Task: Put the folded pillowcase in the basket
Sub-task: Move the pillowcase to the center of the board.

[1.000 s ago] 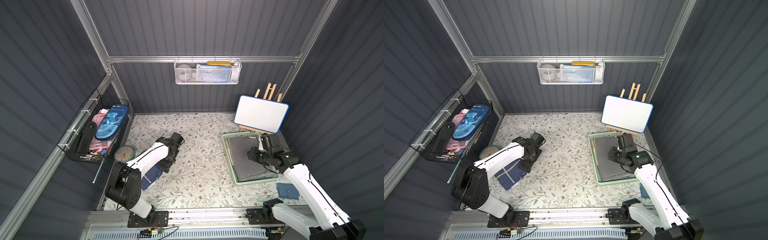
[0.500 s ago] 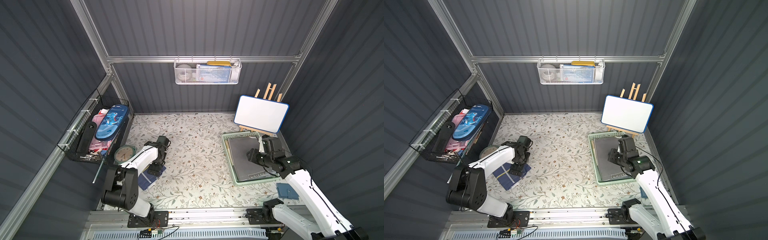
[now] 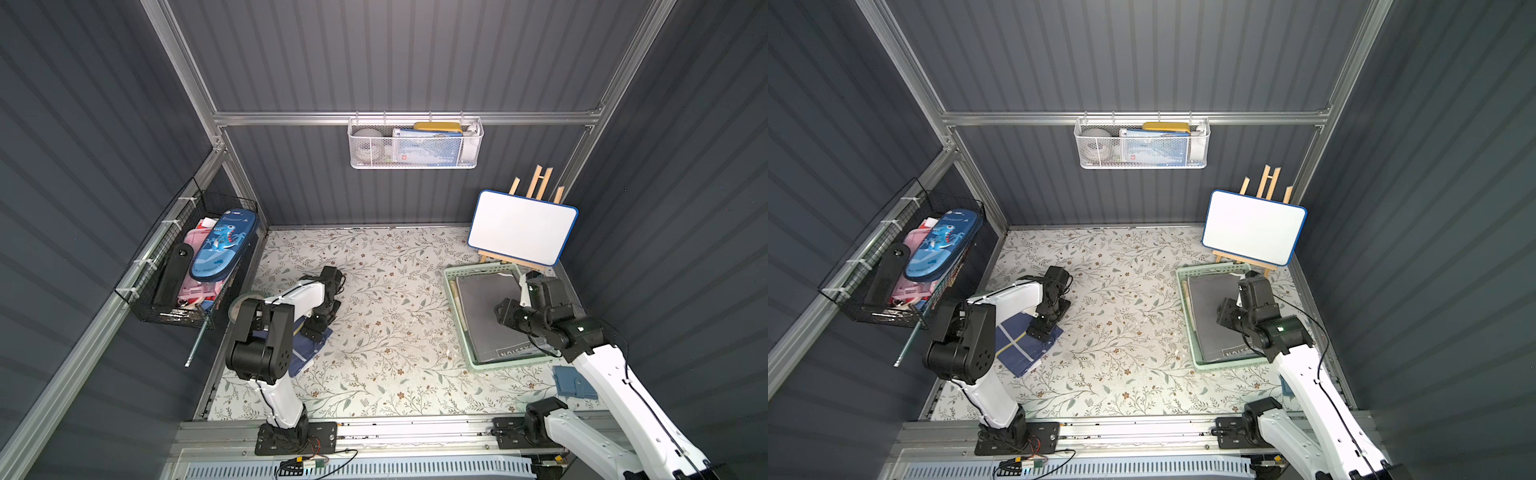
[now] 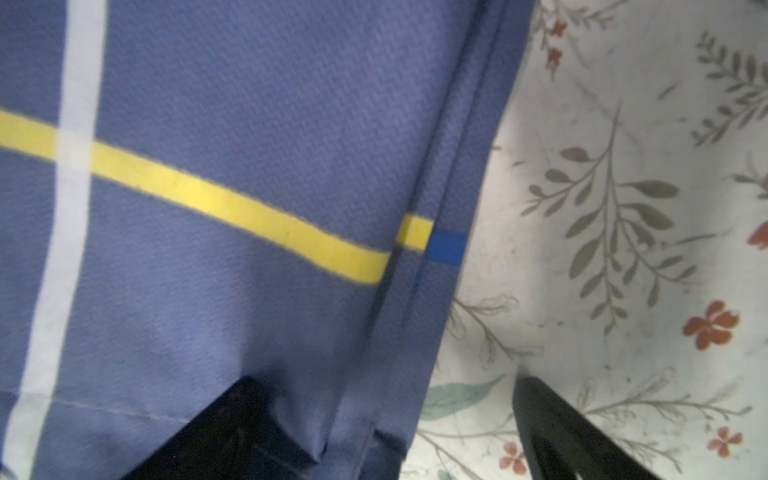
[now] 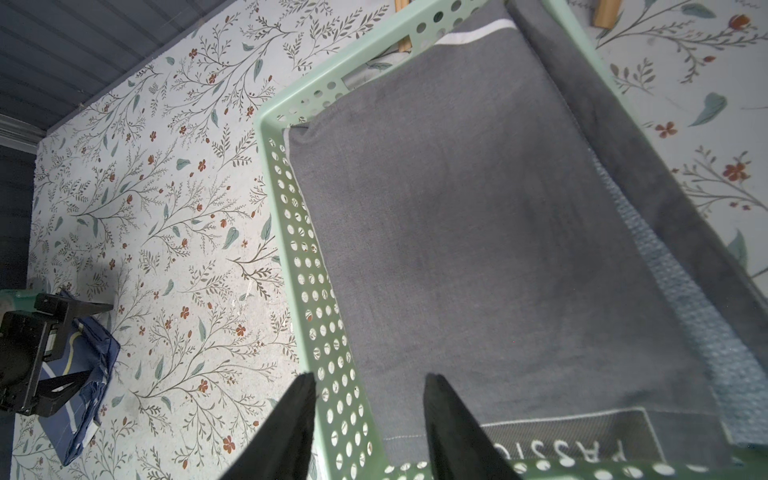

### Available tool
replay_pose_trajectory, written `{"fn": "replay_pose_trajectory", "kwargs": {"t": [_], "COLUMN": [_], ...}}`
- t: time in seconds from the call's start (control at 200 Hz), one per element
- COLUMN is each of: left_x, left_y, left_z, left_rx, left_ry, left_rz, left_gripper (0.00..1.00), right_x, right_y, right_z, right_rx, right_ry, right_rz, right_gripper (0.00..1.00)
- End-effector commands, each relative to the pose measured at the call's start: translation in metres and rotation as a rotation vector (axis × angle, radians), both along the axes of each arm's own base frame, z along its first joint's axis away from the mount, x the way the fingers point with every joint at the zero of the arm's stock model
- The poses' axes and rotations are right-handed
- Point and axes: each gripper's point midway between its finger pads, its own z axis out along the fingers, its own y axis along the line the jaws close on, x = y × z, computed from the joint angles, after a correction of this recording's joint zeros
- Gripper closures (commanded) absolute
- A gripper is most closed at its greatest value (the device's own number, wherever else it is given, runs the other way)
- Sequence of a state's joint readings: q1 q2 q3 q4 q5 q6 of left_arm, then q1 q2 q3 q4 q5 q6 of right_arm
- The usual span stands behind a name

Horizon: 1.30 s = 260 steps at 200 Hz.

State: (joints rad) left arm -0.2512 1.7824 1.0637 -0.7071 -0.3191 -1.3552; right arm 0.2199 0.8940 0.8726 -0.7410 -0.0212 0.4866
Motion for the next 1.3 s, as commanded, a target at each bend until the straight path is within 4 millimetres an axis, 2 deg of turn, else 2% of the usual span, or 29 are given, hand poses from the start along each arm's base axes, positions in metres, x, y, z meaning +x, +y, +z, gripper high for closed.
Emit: {"fn": "replay_pose_trajectory", "kwargs": {"t": [0.0, 0.145, 0.26, 0.4, 0.495, 0.625, 0.735, 0.84, 0.921, 1.001, 1.021, 1.076, 1.156, 1.256, 1.296], "left_x": [-0.016, -0.016, -0.025, -0.041, -0.062, -0.088, -0.105, -0.112, -0.119, -0.115, -0.114, -0.108, -0.100, -0.089, -0.085], "left_y": [-0.048, -0.127, -0.195, -0.243, -0.271, -0.285, -0.287, -0.282, -0.280, -0.282, -0.281, -0.284, -0.289, -0.289, -0.287], "left_z": [-0.032, -0.038, -0.049, -0.048, -0.044, -0.036, -0.027, -0.018, -0.010, -0.002, -0.001, 0.003, 0.010, 0.022, 0.026], "left_rx": [-0.126, -0.151, -0.222, -0.294, -0.360, -0.389, -0.440, -0.471, -0.504, -0.513, -0.508, -0.501, -0.486, -0.448, -0.435], "left_ry": [0.094, 0.117, 0.126, 0.111, 0.102, 0.100, 0.075, 0.041, 0.035, 0.000, -0.006, -0.022, -0.046, -0.083, -0.097], "left_rz": [-0.141, -0.331, -0.497, -0.631, -0.726, -0.803, -0.839, -0.866, -0.881, -0.877, -0.877, -0.893, -0.925, -0.944, -0.947], "left_gripper": [0.01, 0.01, 0.01, 0.00, 0.01, 0.00, 0.01, 0.01, 0.01, 0.01, 0.01, 0.00, 0.01, 0.01, 0.01], "right_x": [0.003, 0.004, 0.004, 0.001, 0.000, 0.005, 0.017, 0.023, 0.019, 0.020, 0.021, 0.021, 0.016, 0.019, 0.022], "right_y": [-0.001, -0.002, -0.003, -0.008, -0.018, -0.035, -0.042, -0.039, -0.045, -0.052, -0.053, -0.054, -0.047, -0.031, -0.025], "right_z": [0.004, 0.005, 0.007, 0.008, 0.004, -0.007, -0.021, -0.052, -0.075, -0.095, -0.106, -0.122, -0.143, -0.167, -0.170], "right_rx": [-0.016, -0.020, -0.028, -0.049, -0.096, -0.176, -0.172, -0.043, -0.035, -0.056, -0.066, -0.067, -0.049, 0.015, 0.045], "right_ry": [-0.025, -0.025, -0.029, -0.028, -0.007, 0.053, 0.106, 0.198, 0.266, 0.282, 0.310, 0.348, 0.470, 0.561, 0.577], "right_rz": [0.003, 0.000, -0.003, -0.015, -0.055, -0.131, -0.182, -0.231, -0.284, -0.320, -0.326, -0.339, -0.328, -0.299, -0.284], "right_gripper": [0.52, 0.52, 0.52, 0.52, 0.52, 0.52, 0.52, 0.51, 0.51, 0.51, 0.51, 0.51, 0.51, 0.51, 0.51]}}
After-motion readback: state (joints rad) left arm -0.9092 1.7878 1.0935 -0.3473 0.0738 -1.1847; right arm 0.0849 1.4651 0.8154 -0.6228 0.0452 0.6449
